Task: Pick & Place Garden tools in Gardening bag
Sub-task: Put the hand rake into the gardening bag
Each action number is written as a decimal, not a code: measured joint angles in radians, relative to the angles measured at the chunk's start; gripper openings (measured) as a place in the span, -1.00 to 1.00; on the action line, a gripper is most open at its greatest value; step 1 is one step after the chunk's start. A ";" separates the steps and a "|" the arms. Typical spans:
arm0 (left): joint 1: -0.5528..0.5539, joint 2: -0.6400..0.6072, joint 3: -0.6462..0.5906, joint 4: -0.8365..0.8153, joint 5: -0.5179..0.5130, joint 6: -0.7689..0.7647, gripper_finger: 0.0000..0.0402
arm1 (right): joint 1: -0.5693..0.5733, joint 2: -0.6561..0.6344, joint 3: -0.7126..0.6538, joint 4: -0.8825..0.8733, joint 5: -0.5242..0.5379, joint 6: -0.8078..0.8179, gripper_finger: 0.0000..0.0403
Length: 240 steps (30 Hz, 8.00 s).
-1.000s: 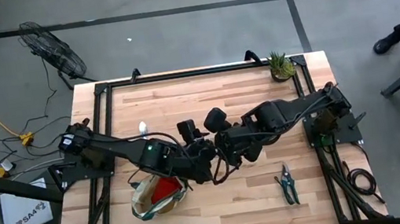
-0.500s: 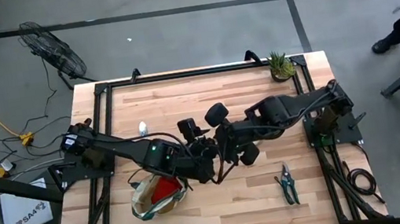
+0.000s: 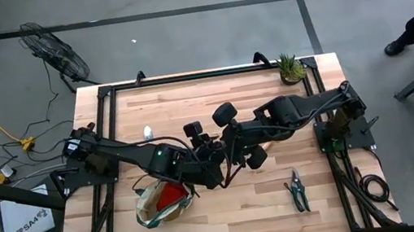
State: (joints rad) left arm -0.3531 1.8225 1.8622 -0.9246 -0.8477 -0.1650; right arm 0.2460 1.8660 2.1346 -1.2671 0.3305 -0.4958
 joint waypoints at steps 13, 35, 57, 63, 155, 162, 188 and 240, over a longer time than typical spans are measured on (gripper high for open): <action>0.002 0.000 0.000 0.000 0.009 -0.041 -0.71 | -0.023 0.002 0.000 -0.005 -0.014 0.042 -0.73; 0.003 -0.043 0.004 -0.167 -0.002 -0.092 -0.71 | -0.011 -0.087 -0.005 -0.116 0.012 0.466 0.01; 0.031 -0.298 -0.152 -0.329 -0.026 -0.208 -0.71 | 0.066 -0.387 -0.314 0.098 -0.020 0.874 0.02; 0.012 -0.444 -0.426 -0.077 0.056 -0.232 -0.71 | 0.096 -0.510 -0.662 0.428 -0.022 0.995 0.02; -0.371 0.192 -0.013 1.108 -0.723 -0.313 -0.71 | 0.180 -0.655 -1.988 2.242 -0.359 1.172 0.02; -0.420 0.199 -0.013 1.079 -0.725 -0.311 -0.71 | 0.180 -0.655 -1.988 2.242 -0.359 1.172 0.02; -0.572 0.217 -0.024 1.031 -0.724 -0.369 -0.71 | 0.180 -0.655 -1.988 2.242 -0.359 1.172 0.01; -0.403 0.233 0.079 -0.099 -0.142 -1.400 -0.71 | 0.179 -0.655 -1.988 2.238 -0.357 1.172 0.01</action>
State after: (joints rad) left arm -0.7559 2.0552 1.9409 -1.0237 -0.9902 -1.5647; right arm 0.4253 1.2114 0.1471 0.9714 -0.0269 0.6765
